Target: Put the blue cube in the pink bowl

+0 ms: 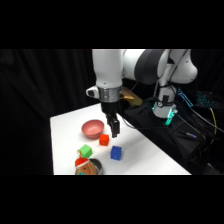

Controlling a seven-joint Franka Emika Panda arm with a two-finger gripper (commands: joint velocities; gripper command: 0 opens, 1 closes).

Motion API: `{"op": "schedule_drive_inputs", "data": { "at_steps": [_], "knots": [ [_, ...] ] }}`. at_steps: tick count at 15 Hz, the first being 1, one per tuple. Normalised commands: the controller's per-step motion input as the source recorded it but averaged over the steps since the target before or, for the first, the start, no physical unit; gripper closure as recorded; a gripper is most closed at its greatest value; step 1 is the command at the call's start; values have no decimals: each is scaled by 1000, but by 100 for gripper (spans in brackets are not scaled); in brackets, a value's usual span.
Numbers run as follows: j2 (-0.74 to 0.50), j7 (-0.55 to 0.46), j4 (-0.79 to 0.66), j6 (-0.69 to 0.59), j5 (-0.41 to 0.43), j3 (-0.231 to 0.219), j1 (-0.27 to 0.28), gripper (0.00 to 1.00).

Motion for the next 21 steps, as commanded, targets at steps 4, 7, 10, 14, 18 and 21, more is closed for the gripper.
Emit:
{"op": "schedule_drive_inputs", "data": {
  "at_steps": [4,7,10,14,18,21],
  "knots": [
    [-138,447,-334,458,47,-23,119,0],
    [-52,468,-192,404,50,-25,118,0],
    [26,470,-118,318,-55,-50,119,0],
    [131,384,-35,251,-86,-76,118,0],
    [173,293,28,208,-86,-126,131,0],
    [150,205,26,198,-38,-127,127,0]
  ]
}}
